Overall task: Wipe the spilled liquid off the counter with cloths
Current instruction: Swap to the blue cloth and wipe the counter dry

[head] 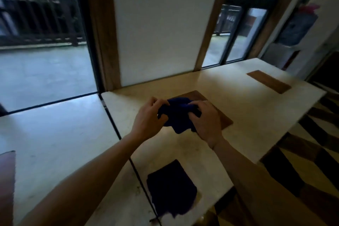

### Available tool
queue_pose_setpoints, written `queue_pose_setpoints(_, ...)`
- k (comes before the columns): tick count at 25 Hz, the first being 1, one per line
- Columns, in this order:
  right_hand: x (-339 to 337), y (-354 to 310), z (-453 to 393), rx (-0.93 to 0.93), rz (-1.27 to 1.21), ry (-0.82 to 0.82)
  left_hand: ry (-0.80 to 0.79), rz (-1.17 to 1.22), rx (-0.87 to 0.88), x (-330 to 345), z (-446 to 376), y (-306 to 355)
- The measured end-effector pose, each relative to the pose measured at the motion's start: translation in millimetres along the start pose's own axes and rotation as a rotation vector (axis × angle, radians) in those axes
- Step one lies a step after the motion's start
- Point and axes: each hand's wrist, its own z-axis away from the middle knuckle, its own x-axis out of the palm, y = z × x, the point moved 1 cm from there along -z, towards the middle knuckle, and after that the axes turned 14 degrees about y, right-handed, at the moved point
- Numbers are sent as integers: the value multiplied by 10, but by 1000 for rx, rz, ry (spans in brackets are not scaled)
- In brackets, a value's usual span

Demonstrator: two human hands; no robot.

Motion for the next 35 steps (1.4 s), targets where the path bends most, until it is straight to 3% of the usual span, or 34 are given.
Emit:
queue_pose_setpoints(9, 1065, 23, -529, -158, -275, -312, 158, -336, -265, -153, -37, -403)
queue_pose_setpoints(17, 1297, 194, -508, -225, -407, -486, 207, -475, -444, -21, 197, -299)
queue_pose_setpoints(23, 1336, 288, -380, -165, -390, -540, 197, -457, -539, 91, 299, -377)
queue_pose_setpoints(29, 1553, 438, -78, -52, -291, -709, 125, -396, -694, 302, 528, -671)
queue_pose_setpoints(35, 1905, 796, 358, 27, -184, -858, -88, -394, -862, 683, 1008, -1138)
